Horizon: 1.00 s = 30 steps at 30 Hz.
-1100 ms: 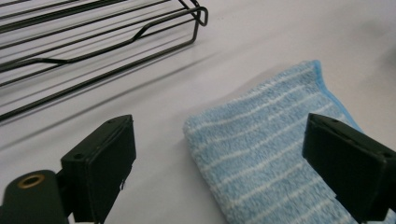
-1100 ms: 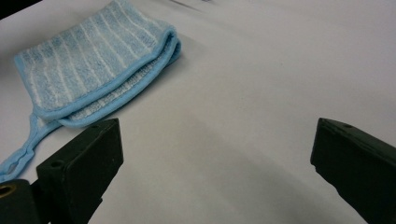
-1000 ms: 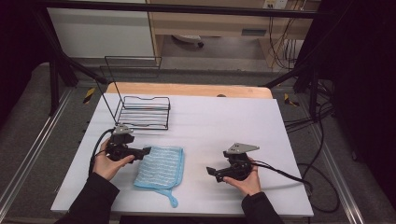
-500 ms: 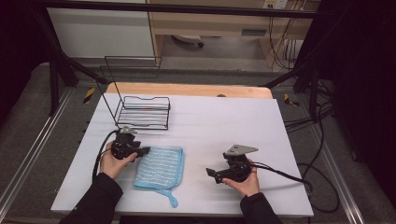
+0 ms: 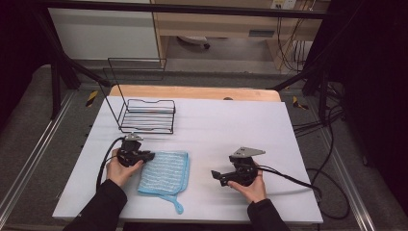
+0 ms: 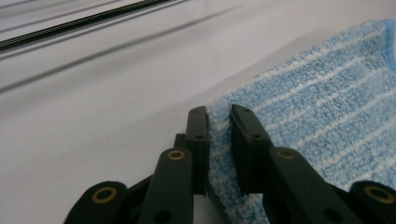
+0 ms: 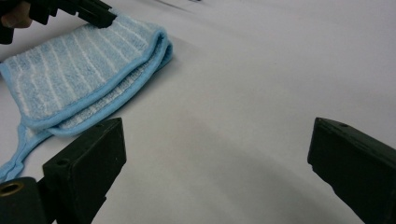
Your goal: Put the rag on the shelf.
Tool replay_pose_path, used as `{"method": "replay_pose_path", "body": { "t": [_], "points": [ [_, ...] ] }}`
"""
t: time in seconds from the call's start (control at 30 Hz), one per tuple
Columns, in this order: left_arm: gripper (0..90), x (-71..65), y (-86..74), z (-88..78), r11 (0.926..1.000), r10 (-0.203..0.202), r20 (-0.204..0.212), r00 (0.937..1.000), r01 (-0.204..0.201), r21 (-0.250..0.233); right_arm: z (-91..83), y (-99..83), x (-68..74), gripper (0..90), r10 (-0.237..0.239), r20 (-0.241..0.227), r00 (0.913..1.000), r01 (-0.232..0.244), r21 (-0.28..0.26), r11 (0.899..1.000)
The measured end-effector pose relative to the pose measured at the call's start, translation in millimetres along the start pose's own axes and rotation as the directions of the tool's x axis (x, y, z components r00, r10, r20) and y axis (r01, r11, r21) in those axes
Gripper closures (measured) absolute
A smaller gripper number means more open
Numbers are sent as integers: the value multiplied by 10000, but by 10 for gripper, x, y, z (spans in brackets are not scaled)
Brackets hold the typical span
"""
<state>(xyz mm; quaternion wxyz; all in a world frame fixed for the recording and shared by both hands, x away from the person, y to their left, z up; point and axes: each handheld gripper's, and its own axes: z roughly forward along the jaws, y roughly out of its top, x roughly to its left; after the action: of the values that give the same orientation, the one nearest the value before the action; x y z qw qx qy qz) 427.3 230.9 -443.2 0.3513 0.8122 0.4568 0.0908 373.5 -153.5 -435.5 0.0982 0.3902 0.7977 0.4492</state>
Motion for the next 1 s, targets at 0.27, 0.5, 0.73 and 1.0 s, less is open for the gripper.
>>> {"method": "replay_pose_path", "body": {
  "t": [0.27,0.5,0.73,1.0],
  "points": [
    [787,-25,-12,5,9999,127,-199,9997,-128,-55,73,189,123,25,-261,-25,9997,260,-196,9995],
    [787,-29,-22,7,9996,245,-238,9994,-248,-133,234,471,293,23,-377,56,9993,379,-469,9982],
    [786,-36,-25,6,9995,269,-288,9992,-274,-147,545,656,409,75,-300,211,9993,308,-408,9987],
    [785,-30,-28,6,9996,225,-268,9994,-229,-167,917,632,400,298,6,245,9997,-8,92,10000]
  ]
}}
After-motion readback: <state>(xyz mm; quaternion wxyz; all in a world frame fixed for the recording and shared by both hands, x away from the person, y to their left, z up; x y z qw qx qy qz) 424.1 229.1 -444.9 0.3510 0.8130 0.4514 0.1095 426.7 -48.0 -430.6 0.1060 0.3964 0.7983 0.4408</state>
